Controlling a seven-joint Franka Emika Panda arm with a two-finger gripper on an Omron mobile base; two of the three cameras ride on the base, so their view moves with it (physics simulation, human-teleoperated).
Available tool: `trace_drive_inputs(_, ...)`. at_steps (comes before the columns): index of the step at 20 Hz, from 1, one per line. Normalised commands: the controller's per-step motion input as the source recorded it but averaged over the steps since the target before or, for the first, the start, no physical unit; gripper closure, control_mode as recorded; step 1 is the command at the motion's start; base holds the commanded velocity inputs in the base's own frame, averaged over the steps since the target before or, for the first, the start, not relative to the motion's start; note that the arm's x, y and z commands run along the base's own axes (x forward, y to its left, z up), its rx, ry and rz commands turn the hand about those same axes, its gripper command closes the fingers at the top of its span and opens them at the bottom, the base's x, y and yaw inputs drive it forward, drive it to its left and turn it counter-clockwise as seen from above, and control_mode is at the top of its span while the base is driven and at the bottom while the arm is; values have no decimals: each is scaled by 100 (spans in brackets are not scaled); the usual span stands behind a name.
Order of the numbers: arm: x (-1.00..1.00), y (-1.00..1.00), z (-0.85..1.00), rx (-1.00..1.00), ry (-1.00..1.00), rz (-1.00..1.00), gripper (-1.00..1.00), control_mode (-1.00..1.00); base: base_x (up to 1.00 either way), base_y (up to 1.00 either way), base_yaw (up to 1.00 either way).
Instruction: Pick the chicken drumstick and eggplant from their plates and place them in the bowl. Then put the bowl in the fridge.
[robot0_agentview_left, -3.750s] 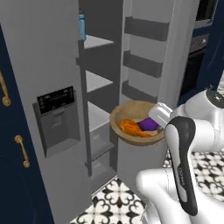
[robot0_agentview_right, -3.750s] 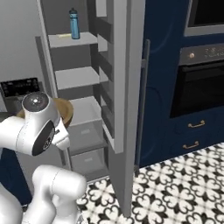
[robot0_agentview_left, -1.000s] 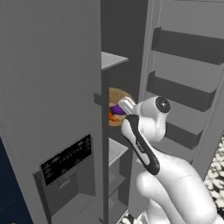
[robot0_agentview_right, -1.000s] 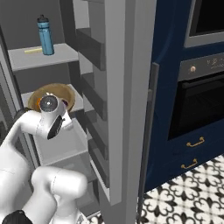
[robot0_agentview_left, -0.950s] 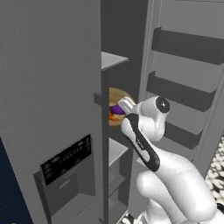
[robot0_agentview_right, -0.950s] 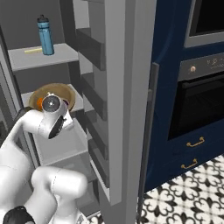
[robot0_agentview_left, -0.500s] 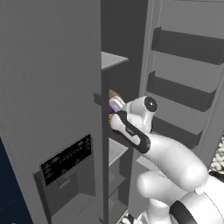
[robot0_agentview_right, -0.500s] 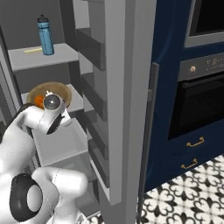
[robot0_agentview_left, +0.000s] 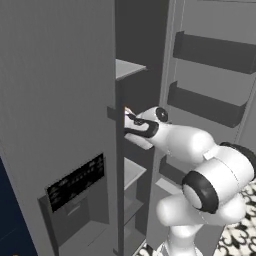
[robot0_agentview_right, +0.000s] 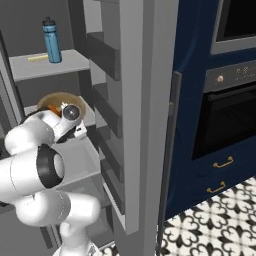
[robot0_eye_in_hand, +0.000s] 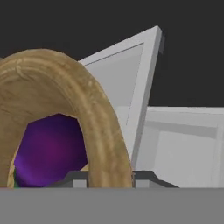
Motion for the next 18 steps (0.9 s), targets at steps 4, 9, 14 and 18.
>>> trace_drive_inputs(4, 33, 39, -38, 0, 0, 0, 100, -100, 0, 0, 0)
trace_drive_inputs(9, 0, 55, -2, -5, -9, 0, -100, -100, 0, 0, 0)
trace_drive_inputs(14, 4, 3, 14, 3, -1, 0, -100, -100, 0, 0, 0)
trace_drive_inputs(18, -16, 0, 37, 6, -3, 0, -100, -100, 0, 0, 0)
